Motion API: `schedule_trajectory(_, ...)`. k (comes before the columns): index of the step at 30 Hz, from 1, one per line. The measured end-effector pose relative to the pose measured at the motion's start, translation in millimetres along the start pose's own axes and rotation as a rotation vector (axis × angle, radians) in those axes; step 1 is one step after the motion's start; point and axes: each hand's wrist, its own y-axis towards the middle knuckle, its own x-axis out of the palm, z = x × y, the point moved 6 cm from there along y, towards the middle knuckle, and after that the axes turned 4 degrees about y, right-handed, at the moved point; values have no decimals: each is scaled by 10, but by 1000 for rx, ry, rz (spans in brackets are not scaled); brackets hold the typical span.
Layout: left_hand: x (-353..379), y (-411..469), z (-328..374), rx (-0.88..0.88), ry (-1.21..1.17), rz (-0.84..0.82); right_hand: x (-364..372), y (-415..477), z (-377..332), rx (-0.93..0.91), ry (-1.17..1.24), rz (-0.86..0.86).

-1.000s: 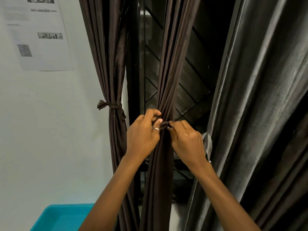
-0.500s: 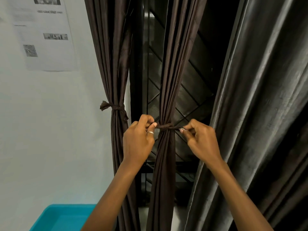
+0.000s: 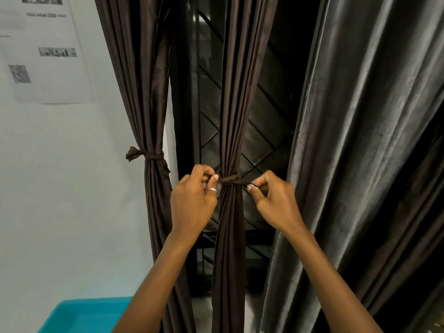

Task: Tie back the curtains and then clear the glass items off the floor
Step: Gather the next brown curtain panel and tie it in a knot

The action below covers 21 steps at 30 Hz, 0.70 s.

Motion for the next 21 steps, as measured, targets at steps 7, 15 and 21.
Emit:
schedule_trajectory(7,270,-70,117,-172,-223,-190,216,-31,95,215,515,-48)
schedule_trajectory(15,384,-166,252,-186,-233,-169,187,-29,125,198,512,-47)
schedule_trajectory(21,426,-237,265,-271,-260,-138,229,-73,143,256,541,-63)
